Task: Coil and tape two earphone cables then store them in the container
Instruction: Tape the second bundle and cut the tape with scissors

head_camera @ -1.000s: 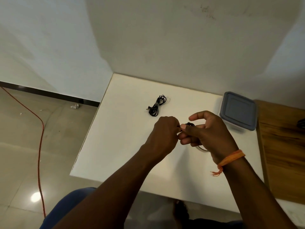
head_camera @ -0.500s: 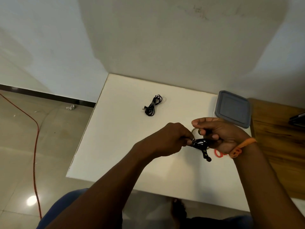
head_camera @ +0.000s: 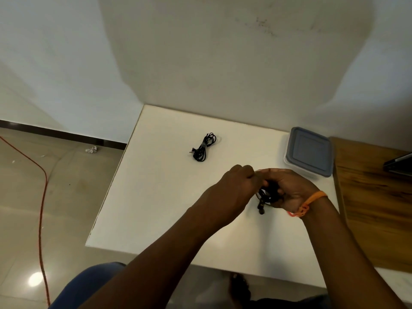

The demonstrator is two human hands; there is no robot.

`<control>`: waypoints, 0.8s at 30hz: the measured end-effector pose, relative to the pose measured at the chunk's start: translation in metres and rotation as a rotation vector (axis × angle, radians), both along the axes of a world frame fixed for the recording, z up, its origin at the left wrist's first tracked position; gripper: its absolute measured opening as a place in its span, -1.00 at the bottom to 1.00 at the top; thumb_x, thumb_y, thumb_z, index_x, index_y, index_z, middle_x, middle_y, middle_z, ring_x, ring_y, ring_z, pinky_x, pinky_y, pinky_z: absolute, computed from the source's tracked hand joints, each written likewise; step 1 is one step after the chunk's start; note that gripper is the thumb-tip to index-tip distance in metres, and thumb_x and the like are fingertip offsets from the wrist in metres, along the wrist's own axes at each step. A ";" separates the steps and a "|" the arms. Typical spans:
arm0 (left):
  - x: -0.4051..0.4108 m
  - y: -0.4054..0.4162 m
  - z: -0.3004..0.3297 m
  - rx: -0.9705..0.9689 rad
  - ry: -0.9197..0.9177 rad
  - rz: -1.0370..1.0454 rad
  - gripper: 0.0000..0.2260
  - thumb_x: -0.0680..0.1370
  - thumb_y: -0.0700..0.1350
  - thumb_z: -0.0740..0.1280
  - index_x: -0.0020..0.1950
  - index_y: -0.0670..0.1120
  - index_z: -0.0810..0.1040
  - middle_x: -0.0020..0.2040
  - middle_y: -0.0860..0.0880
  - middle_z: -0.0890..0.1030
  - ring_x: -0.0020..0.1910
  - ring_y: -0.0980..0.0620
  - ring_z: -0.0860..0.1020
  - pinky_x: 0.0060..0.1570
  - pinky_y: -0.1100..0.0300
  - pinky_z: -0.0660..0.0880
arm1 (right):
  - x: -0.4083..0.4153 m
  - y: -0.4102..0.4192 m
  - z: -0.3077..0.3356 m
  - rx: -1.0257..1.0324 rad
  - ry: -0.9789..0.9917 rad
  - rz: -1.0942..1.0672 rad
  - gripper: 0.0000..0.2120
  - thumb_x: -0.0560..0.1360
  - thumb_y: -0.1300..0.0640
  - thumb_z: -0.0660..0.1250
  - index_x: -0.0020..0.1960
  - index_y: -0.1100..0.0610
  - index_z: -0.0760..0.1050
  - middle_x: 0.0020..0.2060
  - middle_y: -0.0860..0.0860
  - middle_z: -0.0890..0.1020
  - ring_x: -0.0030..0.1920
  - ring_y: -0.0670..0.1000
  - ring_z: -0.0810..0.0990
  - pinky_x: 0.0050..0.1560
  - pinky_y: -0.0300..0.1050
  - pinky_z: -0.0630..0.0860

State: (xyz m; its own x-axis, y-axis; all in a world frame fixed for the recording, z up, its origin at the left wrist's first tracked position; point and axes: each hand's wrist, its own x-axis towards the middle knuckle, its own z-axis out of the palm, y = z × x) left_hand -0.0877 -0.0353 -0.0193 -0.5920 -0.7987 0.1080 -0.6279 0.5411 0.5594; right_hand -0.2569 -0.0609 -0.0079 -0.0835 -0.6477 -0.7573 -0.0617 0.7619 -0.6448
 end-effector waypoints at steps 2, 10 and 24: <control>0.001 0.000 0.002 -0.017 0.022 -0.048 -0.58 0.44 -0.46 0.19 0.23 -0.17 0.52 -0.17 -0.01 0.31 -0.21 0.02 0.24 -0.32 0.08 0.27 | -0.001 0.002 -0.001 -0.006 0.018 0.014 -0.90 0.42 0.11 0.43 -0.25 0.10 0.65 -0.27 0.13 0.60 -0.12 0.15 0.55 0.14 0.13 0.46; -0.001 -0.007 -0.008 0.177 0.046 -0.002 -0.73 0.52 -0.36 0.29 0.13 -0.11 0.61 -0.07 -0.08 0.55 -0.10 -0.05 0.50 -0.17 0.17 0.35 | -0.009 -0.001 0.007 0.049 -0.137 -0.062 -0.81 0.22 0.08 0.47 -0.26 0.10 0.50 -0.56 -0.05 0.42 -0.57 -0.12 0.21 -0.33 -0.21 0.14; 0.015 -0.015 0.018 0.813 0.713 0.183 -0.84 0.60 -0.28 0.28 0.13 -0.27 0.60 -0.22 -0.05 0.55 -0.32 0.11 0.48 -0.23 0.26 0.52 | 0.001 0.002 0.010 0.252 -0.769 -0.462 -0.73 0.38 0.03 0.42 -0.28 0.26 0.65 -0.24 -0.05 0.65 -0.57 -0.15 0.43 -0.53 -0.40 0.44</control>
State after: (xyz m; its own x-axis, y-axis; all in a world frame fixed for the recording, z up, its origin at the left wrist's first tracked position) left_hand -0.0726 -0.0506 -0.0017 -0.4682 -0.8558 -0.2199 -0.0515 -0.2220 0.9737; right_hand -0.2563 -0.0588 0.0021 0.2907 -0.4839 -0.8255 0.6581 0.7273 -0.1946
